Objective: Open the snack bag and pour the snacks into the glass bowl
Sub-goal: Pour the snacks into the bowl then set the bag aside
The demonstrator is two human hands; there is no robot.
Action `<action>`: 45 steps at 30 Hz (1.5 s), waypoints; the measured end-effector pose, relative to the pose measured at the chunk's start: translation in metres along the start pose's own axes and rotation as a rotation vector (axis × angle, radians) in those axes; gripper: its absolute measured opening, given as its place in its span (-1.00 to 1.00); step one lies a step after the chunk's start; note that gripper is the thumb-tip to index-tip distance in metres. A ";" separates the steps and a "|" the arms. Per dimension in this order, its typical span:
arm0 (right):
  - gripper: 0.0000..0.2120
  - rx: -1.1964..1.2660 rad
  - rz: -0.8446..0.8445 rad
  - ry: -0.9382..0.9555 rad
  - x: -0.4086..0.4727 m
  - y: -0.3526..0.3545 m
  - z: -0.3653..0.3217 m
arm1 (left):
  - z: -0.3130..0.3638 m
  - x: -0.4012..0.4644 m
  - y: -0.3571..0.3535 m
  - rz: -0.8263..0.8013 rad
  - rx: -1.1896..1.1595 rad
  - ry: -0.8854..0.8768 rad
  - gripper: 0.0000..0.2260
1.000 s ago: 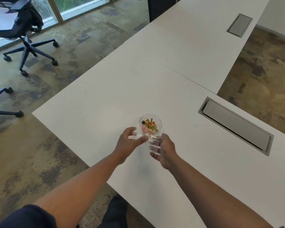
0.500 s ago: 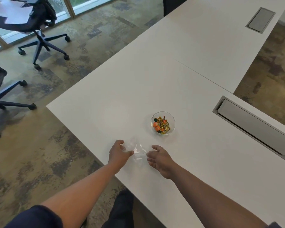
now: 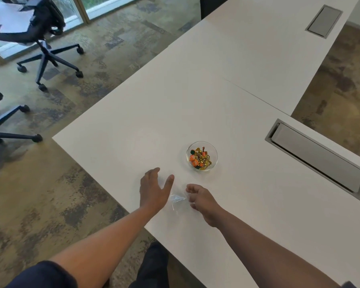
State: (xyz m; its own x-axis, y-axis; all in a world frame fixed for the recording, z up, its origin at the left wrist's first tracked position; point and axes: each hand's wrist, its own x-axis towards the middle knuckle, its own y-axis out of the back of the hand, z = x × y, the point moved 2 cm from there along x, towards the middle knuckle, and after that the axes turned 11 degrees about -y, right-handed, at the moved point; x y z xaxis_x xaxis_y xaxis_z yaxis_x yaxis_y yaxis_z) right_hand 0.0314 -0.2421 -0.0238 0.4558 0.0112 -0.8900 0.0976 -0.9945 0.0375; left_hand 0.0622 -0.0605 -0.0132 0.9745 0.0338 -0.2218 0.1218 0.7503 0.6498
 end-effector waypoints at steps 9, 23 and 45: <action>-0.81 0.497 0.429 0.194 0.006 0.059 -0.025 | 0.058 0.061 -0.038 -0.054 -0.434 0.001 -0.58; -0.71 0.784 0.320 0.393 0.070 0.059 -0.085 | 0.065 0.112 -0.095 0.140 -0.959 0.121 -0.64; -0.74 1.000 0.443 0.531 -0.084 0.168 -0.017 | 0.217 0.002 -0.142 -0.283 -0.954 -0.158 -0.58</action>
State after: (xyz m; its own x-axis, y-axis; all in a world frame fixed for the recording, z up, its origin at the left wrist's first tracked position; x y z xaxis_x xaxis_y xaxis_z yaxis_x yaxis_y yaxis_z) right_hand 0.0243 -0.4086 0.0646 0.6050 -0.5418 -0.5834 -0.7771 -0.5614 -0.2845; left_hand 0.0878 -0.3103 0.0523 0.9554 -0.2631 -0.1341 0.2180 0.9346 -0.2810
